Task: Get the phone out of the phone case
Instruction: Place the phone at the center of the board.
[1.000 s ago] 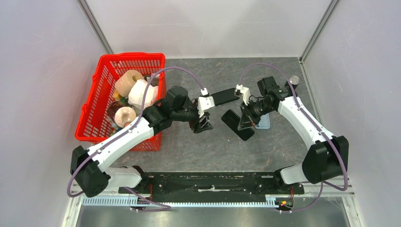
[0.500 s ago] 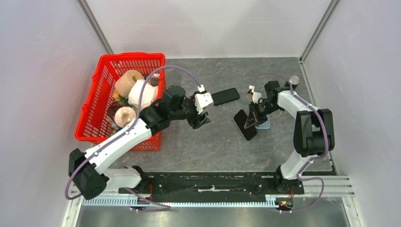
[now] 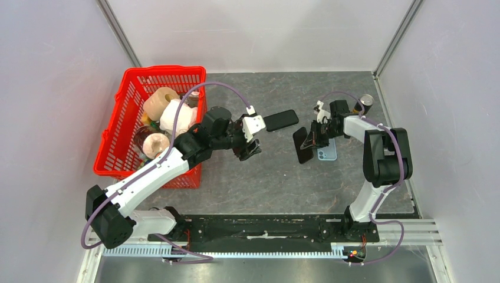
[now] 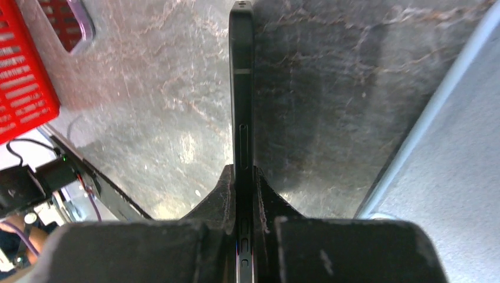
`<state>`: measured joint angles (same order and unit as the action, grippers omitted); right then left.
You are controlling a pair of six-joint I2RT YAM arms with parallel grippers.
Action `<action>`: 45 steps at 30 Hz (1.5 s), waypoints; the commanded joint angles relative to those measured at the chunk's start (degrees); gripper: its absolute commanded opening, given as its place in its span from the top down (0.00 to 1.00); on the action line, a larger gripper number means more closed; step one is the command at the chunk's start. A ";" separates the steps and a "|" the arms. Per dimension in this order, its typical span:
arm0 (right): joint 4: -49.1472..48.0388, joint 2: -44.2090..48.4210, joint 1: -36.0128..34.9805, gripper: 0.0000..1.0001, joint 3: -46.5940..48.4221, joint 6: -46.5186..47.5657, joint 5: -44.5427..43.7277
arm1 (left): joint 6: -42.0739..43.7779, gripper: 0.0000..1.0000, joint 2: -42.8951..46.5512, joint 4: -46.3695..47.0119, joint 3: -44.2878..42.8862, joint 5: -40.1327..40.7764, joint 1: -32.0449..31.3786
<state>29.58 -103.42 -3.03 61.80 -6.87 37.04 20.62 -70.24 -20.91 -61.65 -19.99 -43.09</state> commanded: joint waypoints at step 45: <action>0.85 13.28 -3.86 0.12 6.77 9.51 -16.10 | 3.48 0.16 0.91 3.13 2.67 2.64 0.29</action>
<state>29.91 -93.43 -5.45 65.69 -2.63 24.93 21.80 -67.92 -20.58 -58.63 -19.44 -43.09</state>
